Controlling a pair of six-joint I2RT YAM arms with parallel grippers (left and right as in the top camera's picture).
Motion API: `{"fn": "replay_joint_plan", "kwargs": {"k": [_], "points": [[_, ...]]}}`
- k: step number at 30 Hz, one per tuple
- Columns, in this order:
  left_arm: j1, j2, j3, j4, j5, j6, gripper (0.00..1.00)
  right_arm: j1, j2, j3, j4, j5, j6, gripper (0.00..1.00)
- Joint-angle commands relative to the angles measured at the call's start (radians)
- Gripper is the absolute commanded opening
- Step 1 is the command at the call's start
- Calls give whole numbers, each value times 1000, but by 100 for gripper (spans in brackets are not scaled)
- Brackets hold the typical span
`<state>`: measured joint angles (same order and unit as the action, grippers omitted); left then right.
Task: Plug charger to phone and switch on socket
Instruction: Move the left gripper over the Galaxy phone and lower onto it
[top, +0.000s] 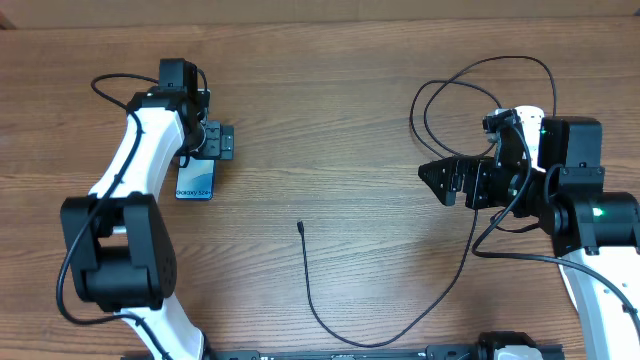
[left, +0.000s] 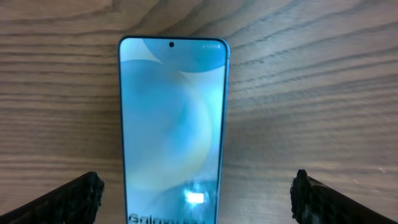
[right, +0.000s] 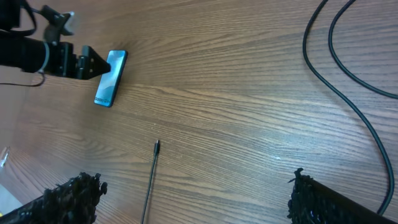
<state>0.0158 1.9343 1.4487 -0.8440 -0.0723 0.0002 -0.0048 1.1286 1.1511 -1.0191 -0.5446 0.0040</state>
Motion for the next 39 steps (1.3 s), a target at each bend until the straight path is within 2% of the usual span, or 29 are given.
{"fn": "replay_joint_plan", "kwargs": {"k": [1,7,39], "points": [[21,61,20,17,-5,15,100,5,-3,29,3,-10,-2,100],[42,113,20,19,-13,-3,100,5,-3,28,-1,-7,-2,100],[51,121,9,37,-12,11,99,5,-3,28,-8,-7,-2,100]]}}
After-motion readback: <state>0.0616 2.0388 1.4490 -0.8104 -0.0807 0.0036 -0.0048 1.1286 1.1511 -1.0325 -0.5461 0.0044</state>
